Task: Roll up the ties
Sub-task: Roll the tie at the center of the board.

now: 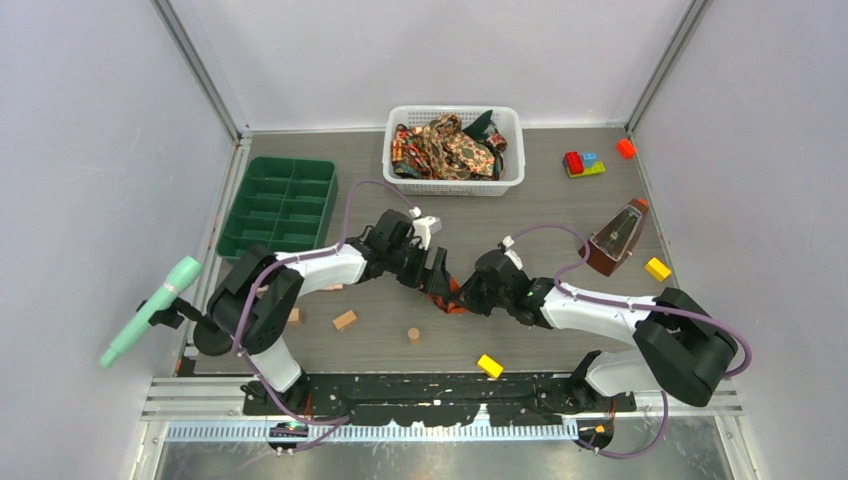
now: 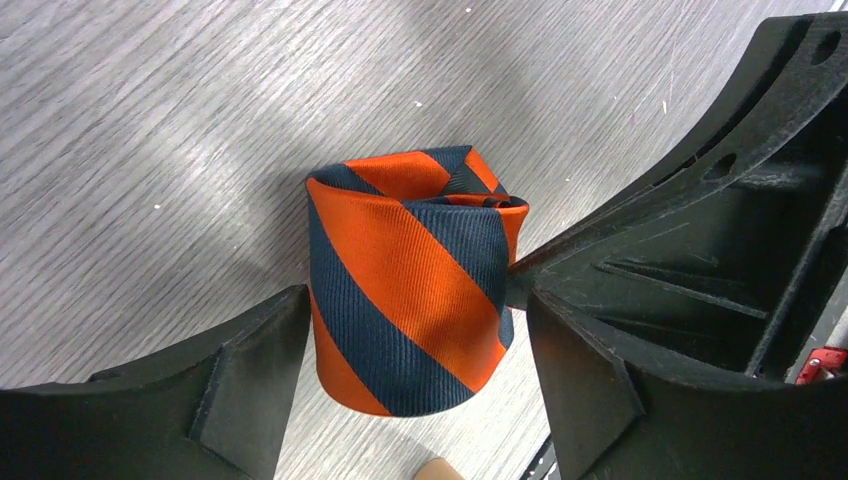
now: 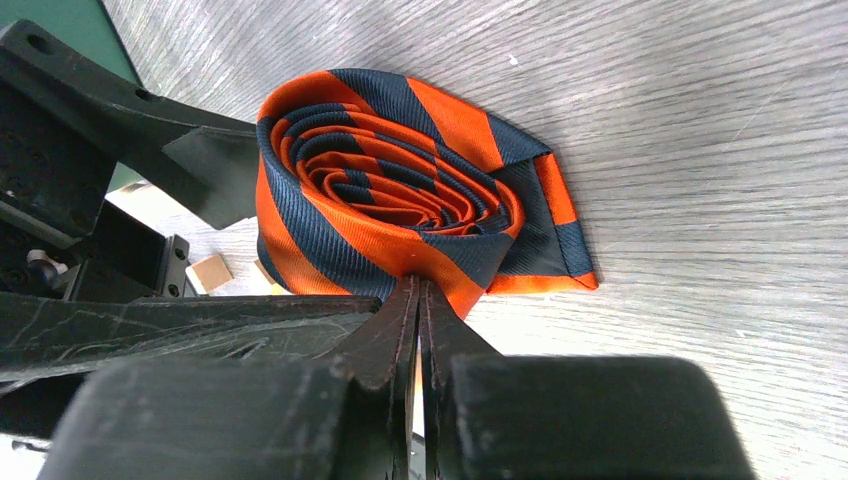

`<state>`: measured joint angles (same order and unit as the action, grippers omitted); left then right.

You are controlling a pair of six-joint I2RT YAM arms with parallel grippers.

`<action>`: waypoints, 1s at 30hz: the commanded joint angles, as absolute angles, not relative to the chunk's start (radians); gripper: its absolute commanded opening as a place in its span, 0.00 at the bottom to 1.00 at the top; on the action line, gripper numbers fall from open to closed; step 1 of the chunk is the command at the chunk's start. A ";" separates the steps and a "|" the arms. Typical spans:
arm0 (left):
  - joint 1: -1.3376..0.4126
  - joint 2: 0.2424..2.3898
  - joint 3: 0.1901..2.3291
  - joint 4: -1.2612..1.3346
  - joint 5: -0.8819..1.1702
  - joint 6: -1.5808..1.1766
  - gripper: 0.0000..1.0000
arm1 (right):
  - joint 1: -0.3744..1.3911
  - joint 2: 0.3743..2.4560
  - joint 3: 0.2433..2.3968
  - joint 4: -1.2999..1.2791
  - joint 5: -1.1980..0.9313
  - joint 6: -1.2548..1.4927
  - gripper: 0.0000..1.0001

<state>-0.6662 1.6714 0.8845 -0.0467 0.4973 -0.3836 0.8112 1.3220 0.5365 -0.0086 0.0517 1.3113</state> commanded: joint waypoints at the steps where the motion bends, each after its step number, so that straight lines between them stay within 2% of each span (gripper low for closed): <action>1: -0.662 1.698 0.921 0.022 0.553 -0.380 0.80 | 0.816 1.305 0.528 -0.011 0.077 1.295 0.08; 11: -0.662 1.733 0.914 0.049 0.594 -0.383 0.70 | 0.816 1.298 0.523 -0.011 0.079 1.293 0.08; 20: -0.662 1.740 0.913 0.054 0.617 -0.388 0.44 | 0.816 1.283 0.526 -0.014 0.080 1.272 0.10; 24: -0.662 1.717 0.912 0.034 0.597 -0.394 0.41 | 0.816 1.223 0.543 -0.041 0.075 1.220 0.18; 30: -0.662 1.619 0.922 -0.058 0.511 -0.403 0.39 | 0.816 1.018 0.597 -0.190 0.142 1.116 0.31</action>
